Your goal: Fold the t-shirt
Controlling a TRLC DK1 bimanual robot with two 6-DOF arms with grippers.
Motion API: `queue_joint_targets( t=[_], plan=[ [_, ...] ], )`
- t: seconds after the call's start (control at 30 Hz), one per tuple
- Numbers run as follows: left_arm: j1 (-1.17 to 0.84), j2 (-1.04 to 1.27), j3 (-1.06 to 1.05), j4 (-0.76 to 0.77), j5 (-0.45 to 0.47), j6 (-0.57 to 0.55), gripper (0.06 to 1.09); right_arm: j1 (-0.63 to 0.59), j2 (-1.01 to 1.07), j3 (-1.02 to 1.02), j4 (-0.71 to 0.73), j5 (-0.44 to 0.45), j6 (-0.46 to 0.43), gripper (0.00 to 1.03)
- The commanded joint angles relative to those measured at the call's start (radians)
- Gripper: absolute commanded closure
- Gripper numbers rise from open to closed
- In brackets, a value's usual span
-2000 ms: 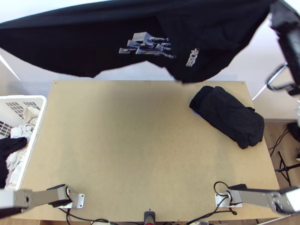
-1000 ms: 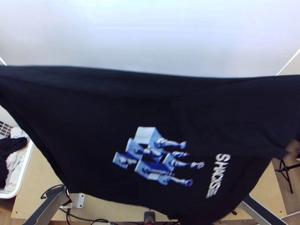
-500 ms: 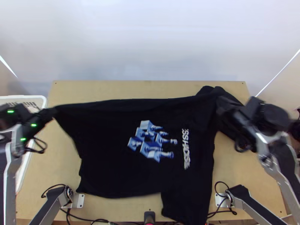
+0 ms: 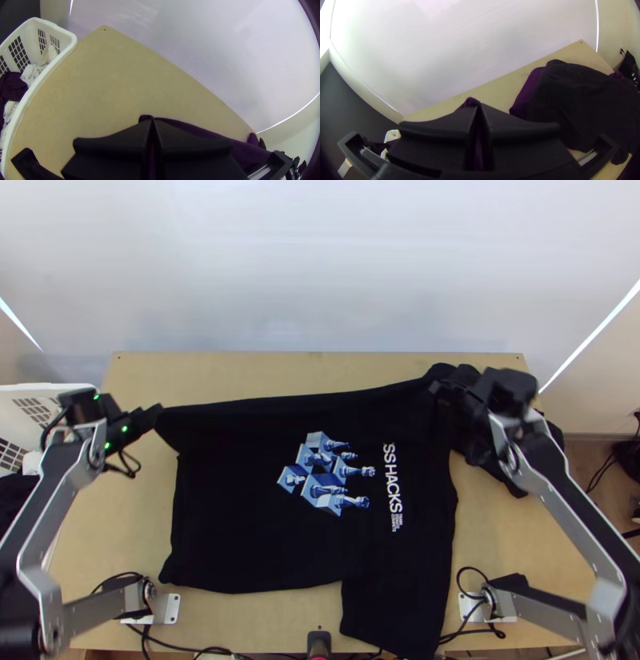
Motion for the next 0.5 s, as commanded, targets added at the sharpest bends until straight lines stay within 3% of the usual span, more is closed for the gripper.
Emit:
queue_joint_targets(
  t=[0.0,0.3,0.47],
  plan=[
    [-0.014,0.280,0.136,0.050,-0.027,-0.026,1.05,-0.025,0.255,0.168,-0.164,0.028,0.000,1.00],
    [-0.047,0.515,0.320,0.077,-0.032,-0.055,1.05,-0.015,0.403,0.259,-0.195,0.068,0.006,1.00],
    [-0.050,0.602,0.389,0.079,-0.032,-0.038,1.05,-0.005,0.502,0.357,-0.296,0.097,-0.013,1.00]
  ],
)
